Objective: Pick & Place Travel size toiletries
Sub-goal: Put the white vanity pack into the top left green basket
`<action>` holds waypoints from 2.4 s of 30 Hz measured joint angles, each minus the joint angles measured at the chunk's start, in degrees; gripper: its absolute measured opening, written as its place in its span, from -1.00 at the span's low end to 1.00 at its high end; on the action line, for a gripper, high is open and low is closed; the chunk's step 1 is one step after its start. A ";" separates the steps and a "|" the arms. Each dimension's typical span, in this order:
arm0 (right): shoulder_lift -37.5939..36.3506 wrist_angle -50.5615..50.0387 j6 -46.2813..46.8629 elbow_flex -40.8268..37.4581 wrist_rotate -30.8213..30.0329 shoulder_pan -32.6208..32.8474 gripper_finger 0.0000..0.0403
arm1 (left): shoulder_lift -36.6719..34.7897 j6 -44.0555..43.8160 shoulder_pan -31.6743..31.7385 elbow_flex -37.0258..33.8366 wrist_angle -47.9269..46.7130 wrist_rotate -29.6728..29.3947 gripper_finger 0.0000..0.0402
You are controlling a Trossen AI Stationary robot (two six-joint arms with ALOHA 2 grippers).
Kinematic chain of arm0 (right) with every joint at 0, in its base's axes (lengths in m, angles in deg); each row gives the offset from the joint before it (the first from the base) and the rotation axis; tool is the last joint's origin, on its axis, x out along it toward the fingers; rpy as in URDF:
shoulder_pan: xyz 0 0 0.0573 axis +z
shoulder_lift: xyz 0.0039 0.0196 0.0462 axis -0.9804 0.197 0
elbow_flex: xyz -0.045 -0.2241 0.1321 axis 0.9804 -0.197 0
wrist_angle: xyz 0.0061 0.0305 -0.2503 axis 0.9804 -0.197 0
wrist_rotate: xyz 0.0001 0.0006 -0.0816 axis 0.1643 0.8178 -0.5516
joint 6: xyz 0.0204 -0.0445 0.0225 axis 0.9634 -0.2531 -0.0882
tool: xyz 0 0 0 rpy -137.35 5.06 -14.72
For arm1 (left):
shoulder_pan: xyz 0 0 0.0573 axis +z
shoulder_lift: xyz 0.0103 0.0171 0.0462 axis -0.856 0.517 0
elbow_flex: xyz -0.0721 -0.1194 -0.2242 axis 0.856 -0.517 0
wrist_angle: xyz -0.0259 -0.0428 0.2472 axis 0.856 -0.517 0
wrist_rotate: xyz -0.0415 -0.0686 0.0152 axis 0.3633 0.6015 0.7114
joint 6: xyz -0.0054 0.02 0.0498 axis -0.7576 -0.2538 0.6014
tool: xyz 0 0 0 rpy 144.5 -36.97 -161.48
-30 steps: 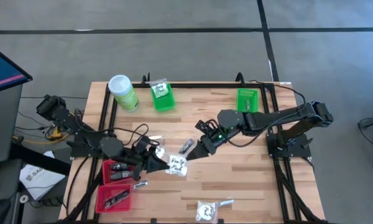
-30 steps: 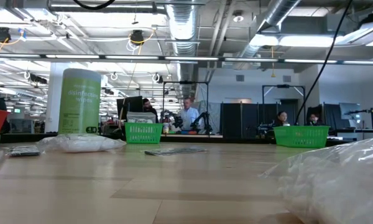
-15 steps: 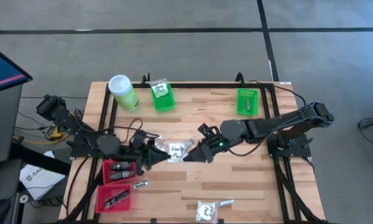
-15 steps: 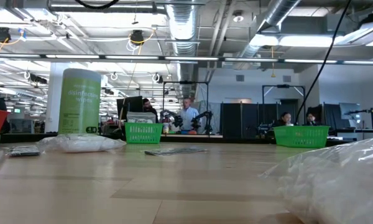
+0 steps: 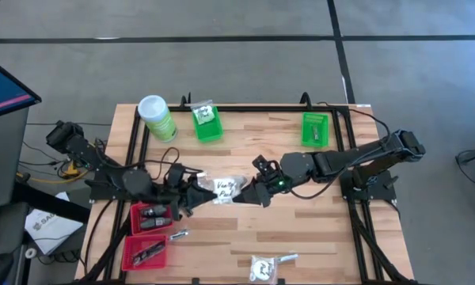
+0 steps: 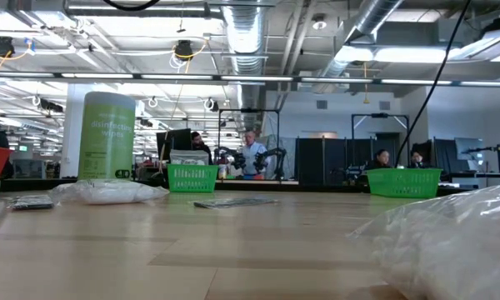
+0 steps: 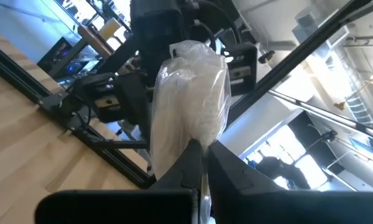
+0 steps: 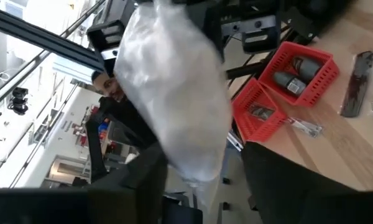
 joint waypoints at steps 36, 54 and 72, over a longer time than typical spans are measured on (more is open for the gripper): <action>-0.17 -5.22 2.45 -0.02 15.55 8.89 -1.00 | 3.93 -8.16 12.40 0.00 -2.88 34.05 0.33; 1.66 1.99 -6.10 6.81 13.17 6.87 -1.00 | 20.45 -15.29 16.19 3.11 24.88 45.69 0.43; 5.25 -0.60 -3.77 7.30 15.56 6.95 -1.00 | 20.70 -13.63 12.41 7.39 25.07 49.62 0.16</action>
